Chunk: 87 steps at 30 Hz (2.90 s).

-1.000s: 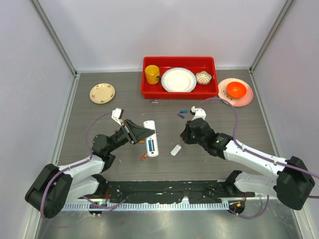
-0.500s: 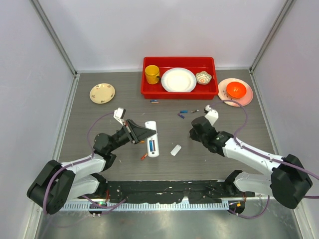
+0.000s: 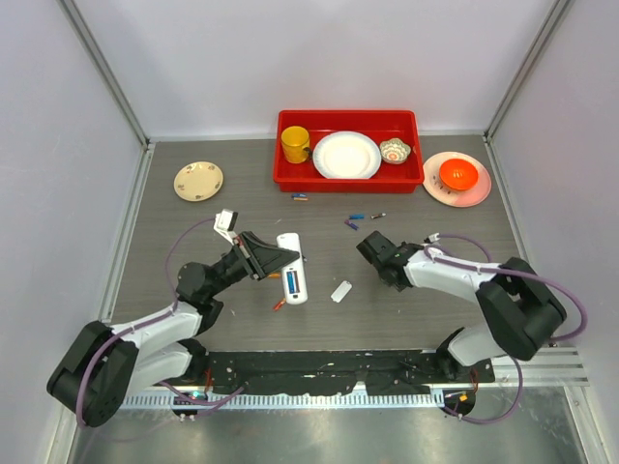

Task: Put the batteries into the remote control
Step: Place the battery at the center of the board, then pick up the battery from the center of the board.

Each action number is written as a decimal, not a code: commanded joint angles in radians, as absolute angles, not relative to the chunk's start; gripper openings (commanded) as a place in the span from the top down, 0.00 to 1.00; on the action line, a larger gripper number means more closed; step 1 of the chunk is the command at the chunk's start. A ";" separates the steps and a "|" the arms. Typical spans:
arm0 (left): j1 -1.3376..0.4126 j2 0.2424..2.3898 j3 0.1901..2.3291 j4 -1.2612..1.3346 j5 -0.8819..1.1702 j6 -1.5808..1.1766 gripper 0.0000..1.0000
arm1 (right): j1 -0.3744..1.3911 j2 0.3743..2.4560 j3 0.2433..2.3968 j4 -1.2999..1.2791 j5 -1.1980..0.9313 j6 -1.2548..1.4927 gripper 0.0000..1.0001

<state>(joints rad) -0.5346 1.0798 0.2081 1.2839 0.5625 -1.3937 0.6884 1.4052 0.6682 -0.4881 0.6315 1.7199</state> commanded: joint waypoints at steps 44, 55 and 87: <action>-0.629 0.954 0.201 1.112 0.535 -1.256 1.00 | 0.634 1.515 0.968 -0.526 0.316 0.219 0.18; -0.653 1.000 0.218 1.131 0.540 -1.252 1.00 | 0.529 1.526 0.937 -0.514 0.193 0.198 0.14; -0.680 1.078 0.238 1.195 0.537 -1.272 1.00 | 0.457 1.646 0.939 -0.492 0.114 0.232 0.33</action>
